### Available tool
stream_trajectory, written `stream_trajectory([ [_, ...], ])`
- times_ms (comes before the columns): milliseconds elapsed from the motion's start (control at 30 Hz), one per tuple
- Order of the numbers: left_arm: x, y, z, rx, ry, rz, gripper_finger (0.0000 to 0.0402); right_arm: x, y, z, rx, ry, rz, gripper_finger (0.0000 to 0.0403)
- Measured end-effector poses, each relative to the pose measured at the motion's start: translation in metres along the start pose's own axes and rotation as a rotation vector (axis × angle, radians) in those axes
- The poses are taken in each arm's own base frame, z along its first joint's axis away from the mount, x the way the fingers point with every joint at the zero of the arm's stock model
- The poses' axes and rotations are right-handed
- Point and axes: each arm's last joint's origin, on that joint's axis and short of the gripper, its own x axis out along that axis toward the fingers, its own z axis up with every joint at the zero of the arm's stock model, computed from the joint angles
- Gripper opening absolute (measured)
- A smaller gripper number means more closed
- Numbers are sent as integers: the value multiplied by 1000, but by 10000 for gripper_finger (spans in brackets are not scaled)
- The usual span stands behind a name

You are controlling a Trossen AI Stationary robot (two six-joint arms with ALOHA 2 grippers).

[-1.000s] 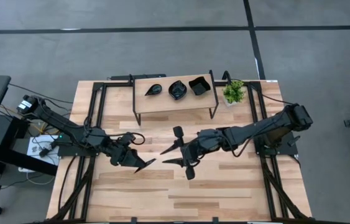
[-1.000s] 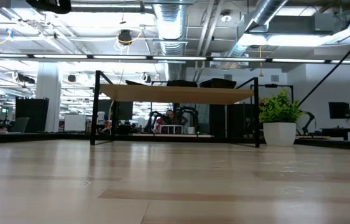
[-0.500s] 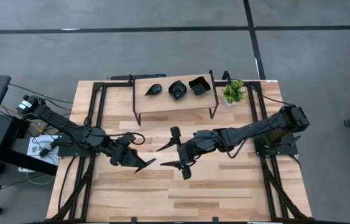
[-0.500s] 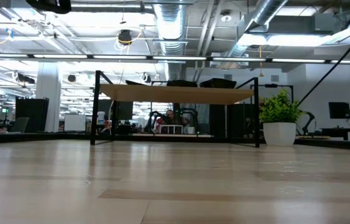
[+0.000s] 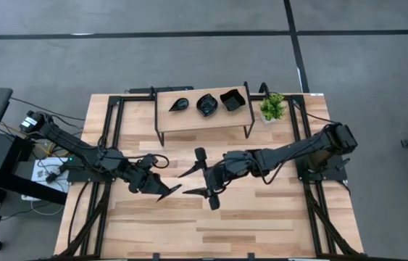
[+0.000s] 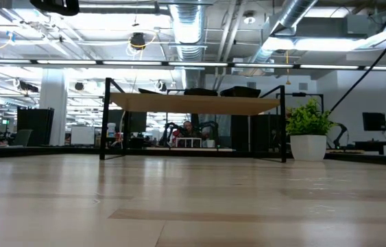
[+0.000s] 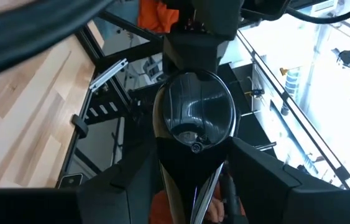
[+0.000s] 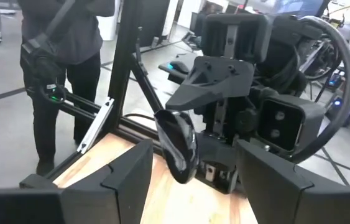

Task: Pick & Place Mini shaped plates
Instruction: Stack the black drop shaped plate on the black drop shaped plate on the shelf

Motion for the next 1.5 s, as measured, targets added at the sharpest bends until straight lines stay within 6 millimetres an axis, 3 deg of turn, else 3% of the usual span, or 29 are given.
stream_trajectory([
  [633,0,2,4,12,-70,25,191,0,-12,-3,8,5,-8,196],
  [1500,0,2,6,12,-121,38,191,-1,-16,-7,15,35,-15,97],
])
